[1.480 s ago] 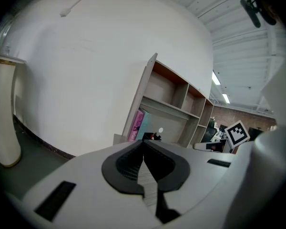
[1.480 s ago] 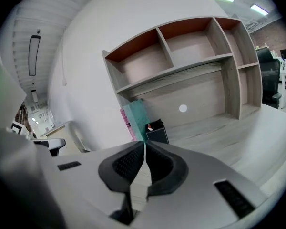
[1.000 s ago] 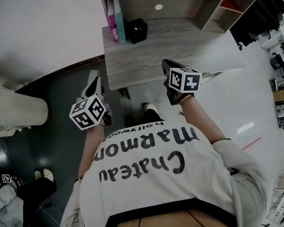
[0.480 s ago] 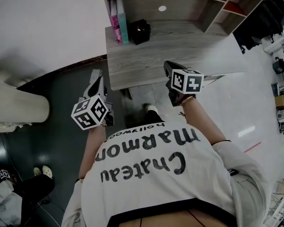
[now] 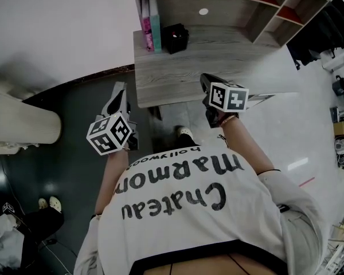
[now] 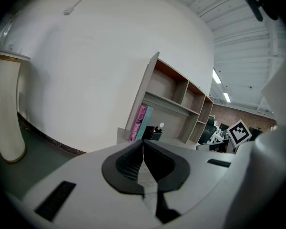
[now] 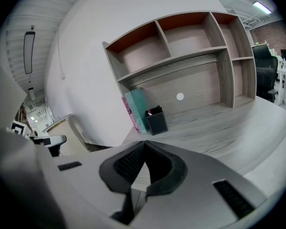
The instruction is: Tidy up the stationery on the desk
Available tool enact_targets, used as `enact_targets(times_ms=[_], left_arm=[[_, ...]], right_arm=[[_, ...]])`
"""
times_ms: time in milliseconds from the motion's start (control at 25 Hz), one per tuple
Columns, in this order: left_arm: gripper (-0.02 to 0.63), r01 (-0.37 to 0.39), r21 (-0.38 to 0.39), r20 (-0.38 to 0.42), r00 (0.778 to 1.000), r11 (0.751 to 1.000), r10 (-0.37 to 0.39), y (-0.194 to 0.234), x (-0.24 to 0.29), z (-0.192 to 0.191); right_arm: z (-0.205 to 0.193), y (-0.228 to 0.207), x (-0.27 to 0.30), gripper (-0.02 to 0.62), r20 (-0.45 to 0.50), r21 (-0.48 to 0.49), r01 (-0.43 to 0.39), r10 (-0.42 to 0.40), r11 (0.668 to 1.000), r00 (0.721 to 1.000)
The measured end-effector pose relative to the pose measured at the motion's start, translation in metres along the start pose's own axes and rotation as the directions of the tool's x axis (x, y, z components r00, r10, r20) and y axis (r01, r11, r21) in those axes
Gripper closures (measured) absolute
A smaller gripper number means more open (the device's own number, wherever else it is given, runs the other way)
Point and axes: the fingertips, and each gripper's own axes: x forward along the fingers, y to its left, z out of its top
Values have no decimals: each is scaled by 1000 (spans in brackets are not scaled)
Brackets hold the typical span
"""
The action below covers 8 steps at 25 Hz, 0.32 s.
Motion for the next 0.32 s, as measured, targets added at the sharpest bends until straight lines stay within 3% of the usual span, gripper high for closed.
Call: enact_targets(times_ms=[320], left_arm=[[589,4,-4,4,1000,1000,-4,4,4,2]], right_arm=[[1,1,4,584,-6,0,2,-2,1000,1000]])
